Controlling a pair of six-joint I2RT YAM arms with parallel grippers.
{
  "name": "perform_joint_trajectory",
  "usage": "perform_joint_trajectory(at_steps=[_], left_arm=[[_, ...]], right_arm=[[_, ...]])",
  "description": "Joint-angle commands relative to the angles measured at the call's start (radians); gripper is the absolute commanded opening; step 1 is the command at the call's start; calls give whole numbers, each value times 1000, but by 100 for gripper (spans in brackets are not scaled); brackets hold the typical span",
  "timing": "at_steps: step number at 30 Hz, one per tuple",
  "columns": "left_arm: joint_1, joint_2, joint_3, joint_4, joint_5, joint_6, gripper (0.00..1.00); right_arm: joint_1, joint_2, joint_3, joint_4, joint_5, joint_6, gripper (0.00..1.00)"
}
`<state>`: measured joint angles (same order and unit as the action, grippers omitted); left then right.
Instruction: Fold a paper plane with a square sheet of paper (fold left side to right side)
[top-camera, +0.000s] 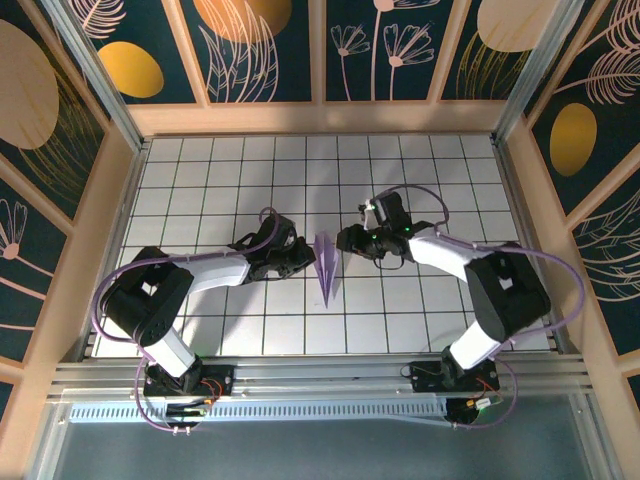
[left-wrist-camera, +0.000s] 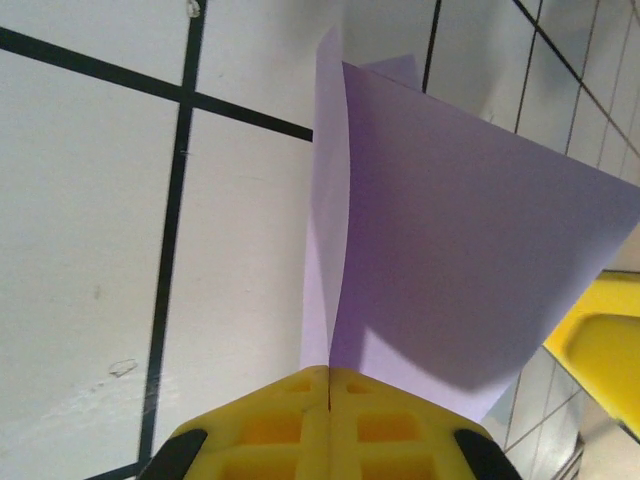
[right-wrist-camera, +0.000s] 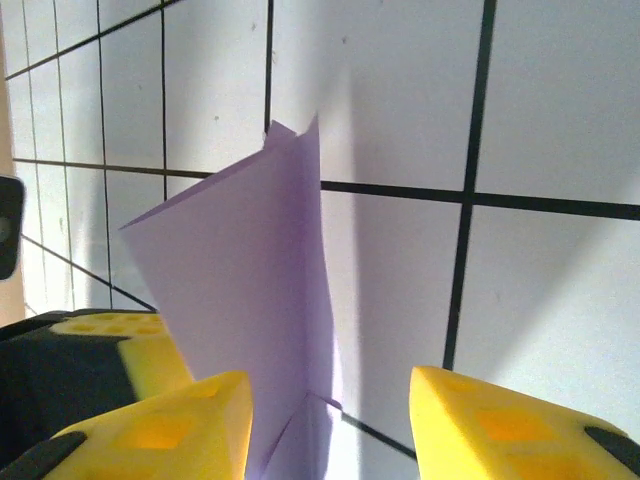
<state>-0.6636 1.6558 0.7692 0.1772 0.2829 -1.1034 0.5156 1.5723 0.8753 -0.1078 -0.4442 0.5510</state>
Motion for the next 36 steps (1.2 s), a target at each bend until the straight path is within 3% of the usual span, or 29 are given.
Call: perform_joint_trajectory(at_steps=[1,5,13,30,36], left_arm=[[-13,-10,-2,48,-9,-64,0],[-30,-8,2,59,-41,-106,0],[-39,1,7,59,-48,-118,0],[-42,9,10,50,-48,-113,0],[-44,15,15,45,-47,-110,0]], right_arm=[[26,-96,30,-207,81,-44,43],[105,-151,5,-231,60,11,39],[210,-81,-3,-194,96,59,44],[266,39,54,-194,164,34,45],[273,58,82,-227,215,21,40]])
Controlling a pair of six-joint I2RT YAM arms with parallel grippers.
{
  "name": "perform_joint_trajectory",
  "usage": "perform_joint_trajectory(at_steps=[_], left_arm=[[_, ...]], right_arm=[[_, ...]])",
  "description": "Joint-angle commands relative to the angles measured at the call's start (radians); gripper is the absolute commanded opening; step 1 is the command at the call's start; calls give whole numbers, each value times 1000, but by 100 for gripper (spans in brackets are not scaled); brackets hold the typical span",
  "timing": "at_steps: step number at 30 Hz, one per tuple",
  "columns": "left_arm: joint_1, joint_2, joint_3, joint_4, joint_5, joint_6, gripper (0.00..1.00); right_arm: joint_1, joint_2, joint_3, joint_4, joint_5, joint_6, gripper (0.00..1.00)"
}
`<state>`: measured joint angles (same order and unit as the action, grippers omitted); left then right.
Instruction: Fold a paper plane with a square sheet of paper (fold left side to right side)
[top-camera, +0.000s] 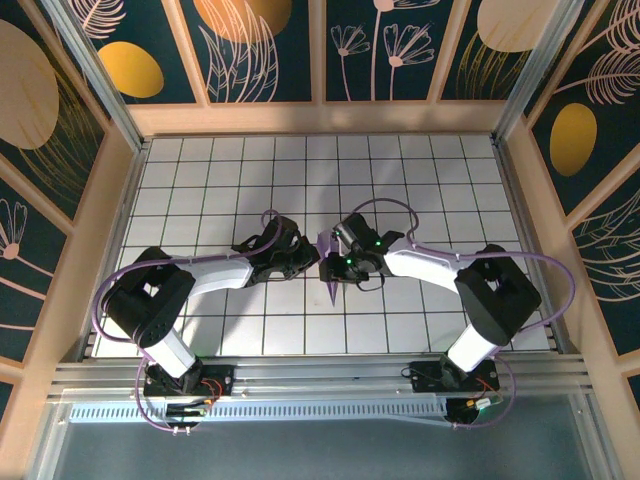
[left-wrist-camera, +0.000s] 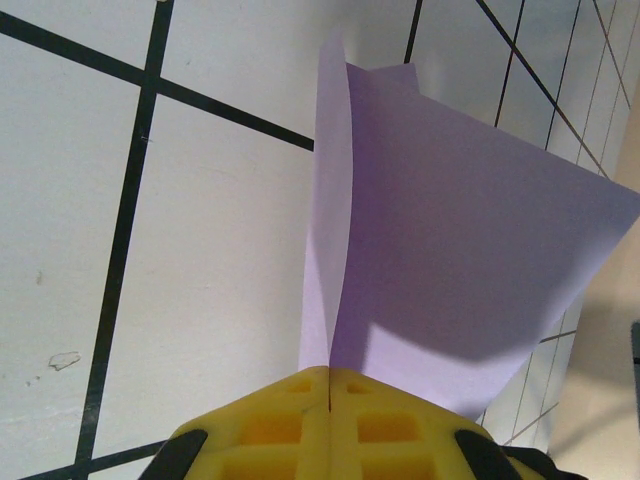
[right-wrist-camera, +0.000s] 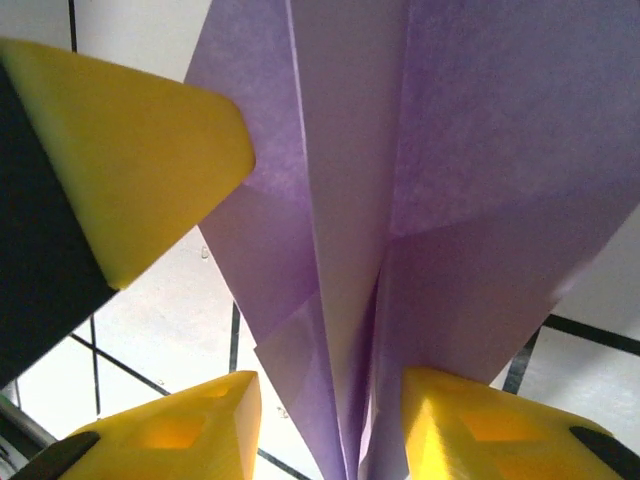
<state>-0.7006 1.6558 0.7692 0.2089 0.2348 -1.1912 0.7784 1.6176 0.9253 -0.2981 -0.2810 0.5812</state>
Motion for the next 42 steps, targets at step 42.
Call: perform_joint_trajectory(at_steps=[42], left_arm=[[-23,52,15,27,-2,-30,0]], right_arm=[[40,96,20,-3,83,13,18]])
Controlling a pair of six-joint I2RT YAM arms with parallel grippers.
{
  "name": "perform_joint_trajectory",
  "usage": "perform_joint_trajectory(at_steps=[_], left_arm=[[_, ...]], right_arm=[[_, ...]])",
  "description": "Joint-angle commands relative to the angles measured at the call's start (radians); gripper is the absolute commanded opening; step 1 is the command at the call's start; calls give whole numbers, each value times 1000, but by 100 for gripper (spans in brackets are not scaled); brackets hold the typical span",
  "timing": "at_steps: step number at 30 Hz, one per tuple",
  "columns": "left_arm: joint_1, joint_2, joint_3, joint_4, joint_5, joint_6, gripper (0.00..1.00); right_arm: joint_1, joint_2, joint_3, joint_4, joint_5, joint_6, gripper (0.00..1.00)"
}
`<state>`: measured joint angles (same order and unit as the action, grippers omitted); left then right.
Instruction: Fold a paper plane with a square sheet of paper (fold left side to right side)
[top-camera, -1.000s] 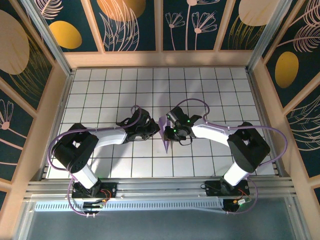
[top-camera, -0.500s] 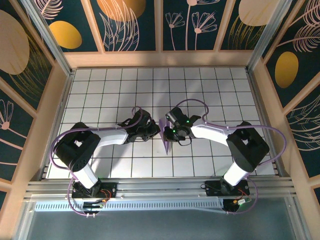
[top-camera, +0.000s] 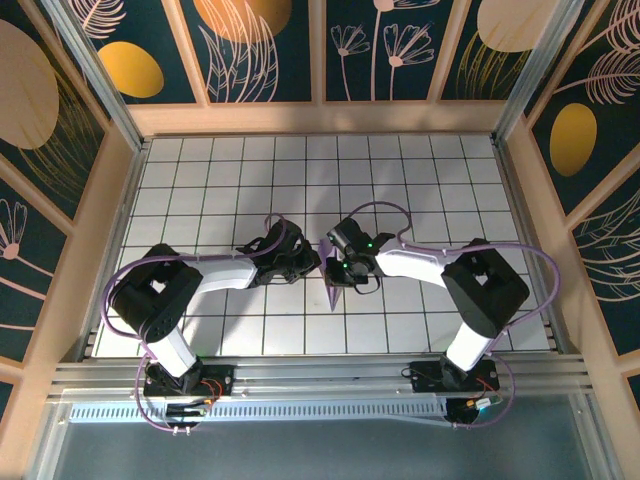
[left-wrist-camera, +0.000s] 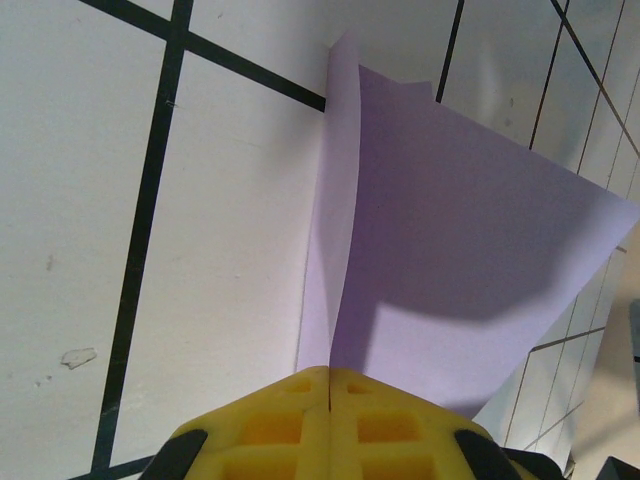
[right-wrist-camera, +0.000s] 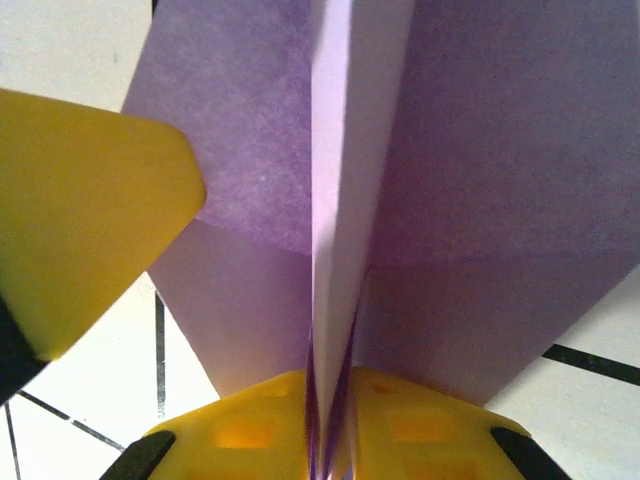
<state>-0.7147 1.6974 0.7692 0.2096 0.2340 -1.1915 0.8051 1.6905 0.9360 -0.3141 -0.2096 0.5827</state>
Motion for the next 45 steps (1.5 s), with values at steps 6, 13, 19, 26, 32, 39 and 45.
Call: perform_joint_trajectory(at_steps=[6,13,19,26,32,39,45], left_arm=[[-9,10,15,27,-2,-29,1],[-3,-92,3,-35,-89,25,32],[47,-380,-16,-211,-256,113,61],[67,-625,-49,-424,-411,198,72],[66,-747,-138,-464,-445,226,79],[67,-893,-216,-479,-521,211,89],[67,-918,-243,-478,-541,216,90]], right_arm=[[22,41,10,29,6,18,17],[14,15,33,-3,40,23,1],[-40,24,143,-121,110,-24,0],[-134,151,399,-282,211,-110,0],[-171,331,663,-396,288,-165,0],[-172,501,849,-469,253,-159,0],[-174,577,927,-506,243,-130,0]])
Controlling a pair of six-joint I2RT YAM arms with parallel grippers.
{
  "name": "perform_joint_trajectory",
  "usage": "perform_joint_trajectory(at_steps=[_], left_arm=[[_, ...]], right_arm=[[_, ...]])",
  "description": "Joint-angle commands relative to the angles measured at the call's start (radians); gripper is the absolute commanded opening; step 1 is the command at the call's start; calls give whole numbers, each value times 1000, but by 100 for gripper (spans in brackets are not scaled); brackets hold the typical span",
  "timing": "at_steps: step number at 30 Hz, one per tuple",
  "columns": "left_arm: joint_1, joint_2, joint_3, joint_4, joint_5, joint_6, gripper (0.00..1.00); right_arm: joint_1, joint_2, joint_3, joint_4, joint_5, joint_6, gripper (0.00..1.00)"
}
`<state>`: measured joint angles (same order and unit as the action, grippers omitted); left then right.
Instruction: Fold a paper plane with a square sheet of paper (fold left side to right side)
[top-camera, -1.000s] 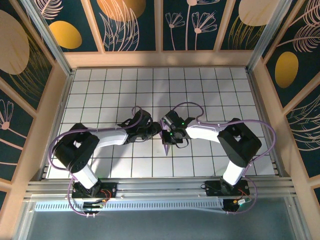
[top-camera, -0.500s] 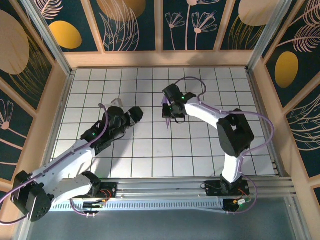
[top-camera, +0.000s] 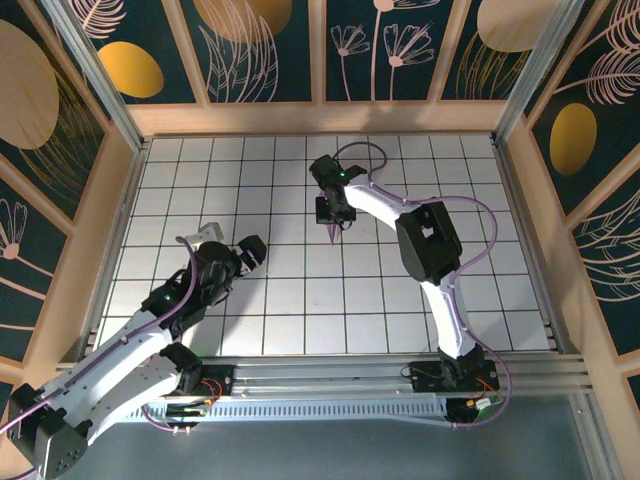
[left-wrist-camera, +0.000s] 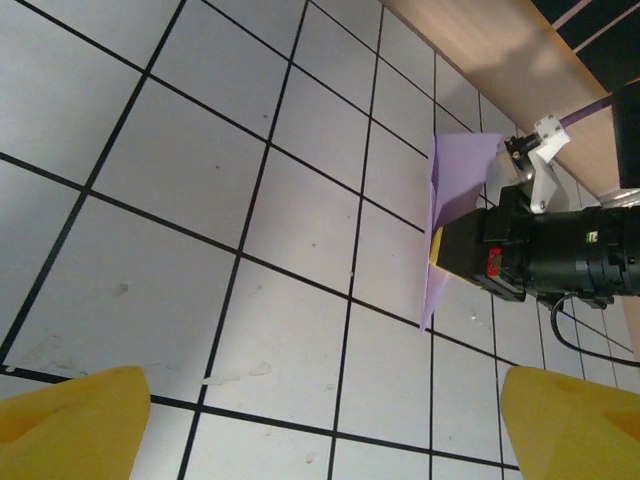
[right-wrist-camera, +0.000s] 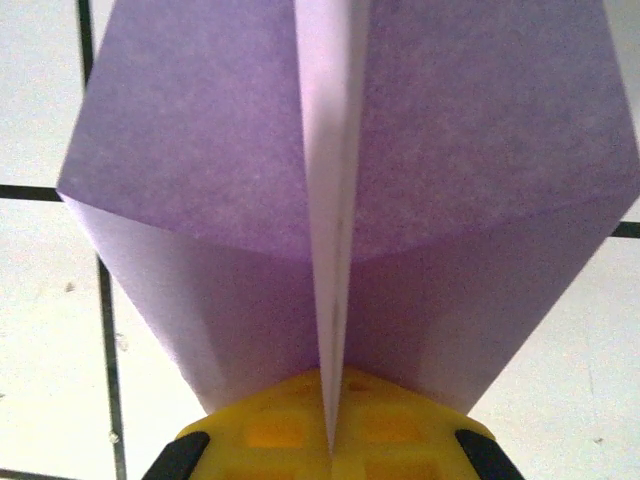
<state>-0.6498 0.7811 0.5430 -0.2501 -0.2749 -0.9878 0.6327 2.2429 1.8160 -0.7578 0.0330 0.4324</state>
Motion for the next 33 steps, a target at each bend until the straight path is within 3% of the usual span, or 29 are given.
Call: perform_joint_trajectory(at_steps=[1,11,33], left_arm=[[2,4,-14,-21,-29,18,91],[2,29,-7,-38,2,45,91],[2,49,40,-92,-55,39,92]], right_arm=[[0,31,51,-65,0,23,0],[-1,64,57,-51,-12,42,0],[-9,50,-9,-11,-9,46,31]])
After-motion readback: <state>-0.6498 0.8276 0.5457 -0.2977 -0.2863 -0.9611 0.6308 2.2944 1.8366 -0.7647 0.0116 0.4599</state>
